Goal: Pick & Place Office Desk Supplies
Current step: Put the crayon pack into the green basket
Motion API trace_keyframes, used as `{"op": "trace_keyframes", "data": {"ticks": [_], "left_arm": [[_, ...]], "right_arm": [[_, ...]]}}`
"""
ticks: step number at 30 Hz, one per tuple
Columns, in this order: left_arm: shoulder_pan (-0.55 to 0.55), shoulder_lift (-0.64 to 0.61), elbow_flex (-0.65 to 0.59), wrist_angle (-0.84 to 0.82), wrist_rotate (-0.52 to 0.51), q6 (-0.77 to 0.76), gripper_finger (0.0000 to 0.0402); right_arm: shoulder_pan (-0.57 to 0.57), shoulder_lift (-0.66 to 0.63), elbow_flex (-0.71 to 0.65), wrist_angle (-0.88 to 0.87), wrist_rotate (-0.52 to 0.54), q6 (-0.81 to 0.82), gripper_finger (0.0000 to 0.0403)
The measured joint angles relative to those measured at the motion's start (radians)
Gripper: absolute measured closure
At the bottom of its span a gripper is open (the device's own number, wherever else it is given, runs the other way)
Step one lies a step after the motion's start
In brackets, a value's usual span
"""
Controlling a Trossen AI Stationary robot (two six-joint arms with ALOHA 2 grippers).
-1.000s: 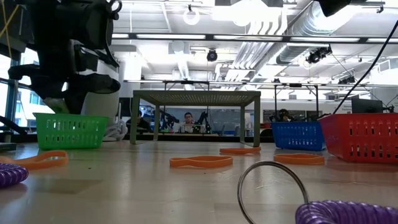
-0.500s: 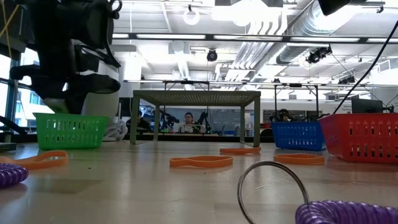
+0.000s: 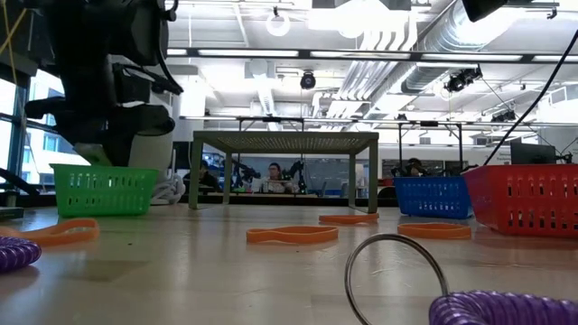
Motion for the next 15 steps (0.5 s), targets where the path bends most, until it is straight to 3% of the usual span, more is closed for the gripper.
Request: {"op": "trace_keyframes", "data": {"ticks": [10, 15], "left_arm": [[-0.055, 0.000, 0.000, 0.000, -0.041, -0.011, 0.0238], [-0.067, 0.000, 0.000, 0.000, -0.044, 0.024, 0.0206]], "right_arm": [[0.000, 0.000, 0.000, 0.000, 0.000, 0.002, 0.0176], [0.000, 0.000, 0.000, -0.001, -0.003, 0.007, 0.0176]]}}
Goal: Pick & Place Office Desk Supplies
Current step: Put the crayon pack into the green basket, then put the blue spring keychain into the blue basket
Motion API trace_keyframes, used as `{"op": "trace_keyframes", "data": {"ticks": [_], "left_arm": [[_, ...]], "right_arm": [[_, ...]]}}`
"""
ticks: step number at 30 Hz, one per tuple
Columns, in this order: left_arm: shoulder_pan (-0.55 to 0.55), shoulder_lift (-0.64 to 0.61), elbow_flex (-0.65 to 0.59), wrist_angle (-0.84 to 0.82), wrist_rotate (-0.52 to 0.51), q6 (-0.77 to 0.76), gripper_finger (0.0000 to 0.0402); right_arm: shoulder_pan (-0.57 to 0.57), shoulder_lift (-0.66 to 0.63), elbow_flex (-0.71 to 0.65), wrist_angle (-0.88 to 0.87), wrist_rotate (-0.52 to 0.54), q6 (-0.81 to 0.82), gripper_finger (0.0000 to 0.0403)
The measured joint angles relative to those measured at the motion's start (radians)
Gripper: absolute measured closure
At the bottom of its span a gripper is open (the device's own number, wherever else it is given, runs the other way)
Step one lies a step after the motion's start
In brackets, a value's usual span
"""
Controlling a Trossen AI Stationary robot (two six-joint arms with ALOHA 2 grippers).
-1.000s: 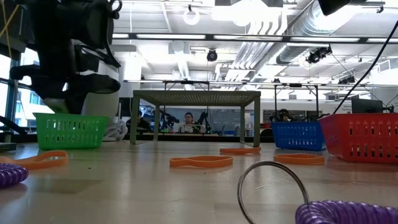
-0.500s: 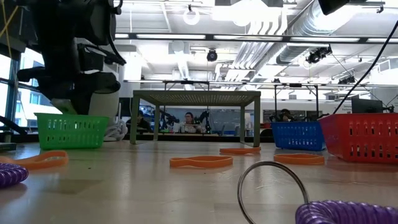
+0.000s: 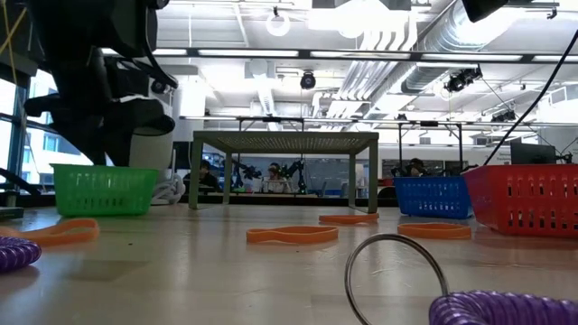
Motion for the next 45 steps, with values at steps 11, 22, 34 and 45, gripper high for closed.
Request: {"op": "trace_keyframes", "data": {"ticks": [11, 22, 34, 45], "left_arm": [[-0.011, -0.009, 0.031, -0.001, -0.001, 0.171, 0.0151], [-0.261, -0.024, 0.173, 0.068, 0.049, 0.670, 0.0151], [-0.517, -0.023, 0.173, 0.104, 0.131, 0.620, 0.0151], [-0.620, -0.006, 0.172, 0.138, 0.147, 0.514, 0.0151]], "right_arm": [[0.000, 0.000, 0.000, 0.000, -0.020, 0.000, 0.0176], [0.000, 0.000, 0.000, -0.012, -0.020, 0.030, 0.0176], [0.000, 0.016, 0.000, -0.010, -0.020, 0.081, 0.0176], [-0.021, 0.016, 0.000, -0.021, -0.022, 0.071, 0.0176]]}}
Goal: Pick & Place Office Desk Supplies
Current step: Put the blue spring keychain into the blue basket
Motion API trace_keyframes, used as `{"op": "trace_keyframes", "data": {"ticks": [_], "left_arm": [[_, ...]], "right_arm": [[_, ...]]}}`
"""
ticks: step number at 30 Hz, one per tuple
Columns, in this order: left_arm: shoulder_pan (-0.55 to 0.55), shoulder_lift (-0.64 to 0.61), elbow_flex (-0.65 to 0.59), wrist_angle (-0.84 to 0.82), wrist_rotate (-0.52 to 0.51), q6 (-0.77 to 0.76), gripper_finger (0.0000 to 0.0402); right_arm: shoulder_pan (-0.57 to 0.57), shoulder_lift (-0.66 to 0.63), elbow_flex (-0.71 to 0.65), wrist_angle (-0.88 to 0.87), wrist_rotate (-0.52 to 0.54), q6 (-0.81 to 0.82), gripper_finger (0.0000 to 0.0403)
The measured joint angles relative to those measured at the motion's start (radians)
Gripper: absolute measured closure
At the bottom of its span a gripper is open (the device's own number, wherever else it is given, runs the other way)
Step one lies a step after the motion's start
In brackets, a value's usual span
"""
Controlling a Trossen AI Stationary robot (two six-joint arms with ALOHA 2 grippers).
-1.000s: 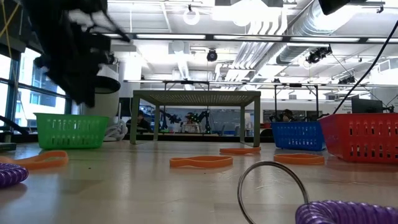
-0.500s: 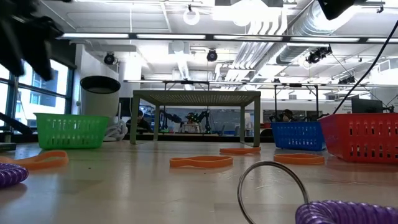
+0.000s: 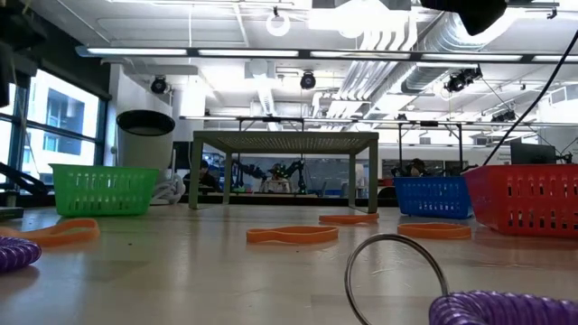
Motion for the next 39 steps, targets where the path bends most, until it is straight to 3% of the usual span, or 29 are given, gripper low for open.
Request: {"op": "trace_keyframes", "data": {"ticks": [3, 8, 11, 27, 39], "left_arm": [[-0.026, 0.027, 0.000, 0.005, 0.053, -0.032, 0.0151], [-0.072, 0.086, -0.001, 0.005, 0.125, 0.076, 0.0152], [-0.090, 0.118, -0.001, 0.005, 0.162, 0.053, 0.0152], [-0.098, 0.149, -0.001, 0.005, 0.236, -0.458, 0.0152], [-0.053, 0.149, -0.001, 0.018, 0.272, -0.712, 0.0152]], "right_arm": [[0.000, 0.013, 0.000, -0.001, -0.001, 0.004, 0.0176], [0.001, 0.027, 0.000, 0.000, -0.001, 0.006, 0.0176], [0.001, 0.035, 0.000, -0.005, -0.004, 0.007, 0.0176], [0.000, 0.032, 0.000, 0.020, 0.003, -0.024, 0.0176], [0.000, 0.032, 0.000, 0.022, 0.004, -0.079, 0.0176]]}}
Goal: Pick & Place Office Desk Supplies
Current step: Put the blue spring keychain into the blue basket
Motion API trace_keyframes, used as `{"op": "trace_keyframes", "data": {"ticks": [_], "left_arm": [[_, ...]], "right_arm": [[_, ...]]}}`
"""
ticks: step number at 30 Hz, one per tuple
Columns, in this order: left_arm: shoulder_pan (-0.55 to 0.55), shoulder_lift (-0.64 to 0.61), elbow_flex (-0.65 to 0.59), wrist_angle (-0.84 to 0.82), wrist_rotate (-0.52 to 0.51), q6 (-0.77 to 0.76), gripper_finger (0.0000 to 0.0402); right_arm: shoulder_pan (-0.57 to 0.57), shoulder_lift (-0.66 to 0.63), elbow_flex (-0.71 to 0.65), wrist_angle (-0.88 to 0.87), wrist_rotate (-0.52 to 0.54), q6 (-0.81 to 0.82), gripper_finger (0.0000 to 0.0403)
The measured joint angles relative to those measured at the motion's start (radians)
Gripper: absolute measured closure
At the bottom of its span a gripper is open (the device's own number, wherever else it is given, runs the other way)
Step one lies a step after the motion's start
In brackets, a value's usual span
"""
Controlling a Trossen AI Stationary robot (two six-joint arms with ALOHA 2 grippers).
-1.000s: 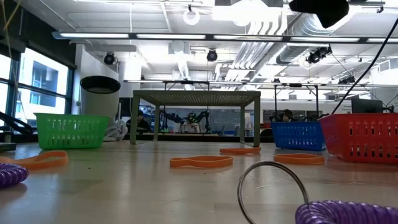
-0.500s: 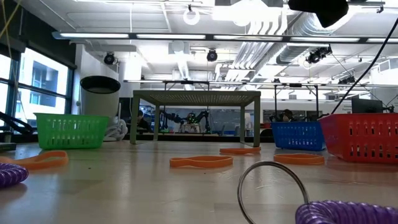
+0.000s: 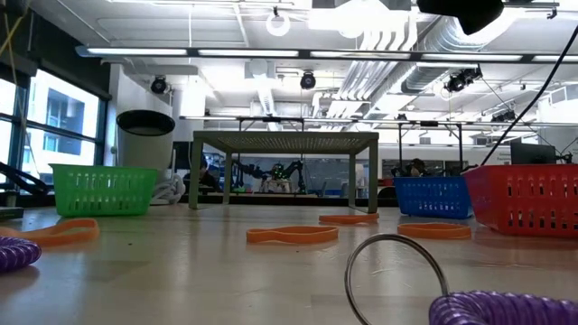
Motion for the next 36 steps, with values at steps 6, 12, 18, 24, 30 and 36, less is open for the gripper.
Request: {"op": "trace_keyframes", "data": {"ticks": [6, 12, 18, 24, 30, 36], "left_arm": [[0.004, 0.000, 0.000, -0.003, 0.048, -0.058, 0.0152], [0.027, 0.039, 0.000, -0.002, 0.051, -0.024, 0.0152], [0.079, 0.111, 0.000, -0.002, 0.218, 0.037, 0.0152], [0.126, 0.131, 0.000, -0.001, 0.244, 0.086, 0.0152], [0.137, 0.131, 0.000, -0.001, 0.225, 0.087, 0.0152], [0.108, 0.133, 0.000, 0.042, 0.184, 0.099, 0.0152]], "right_arm": [[0.000, 0.000, 0.000, 0.000, 0.000, 0.000, 0.0176], [0.000, 0.000, 0.000, 0.000, -0.001, 0.013, 0.0176], [0.000, 0.000, 0.000, 0.001, -0.004, 0.032, 0.0176], [0.000, 0.000, 0.000, 0.001, -0.004, 0.031, 0.0176], [0.000, 0.000, 0.000, 0.001, -0.004, 0.031, 0.0176], [0.000, 0.000, 0.000, 0.000, -0.004, 0.030, 0.0176]]}}
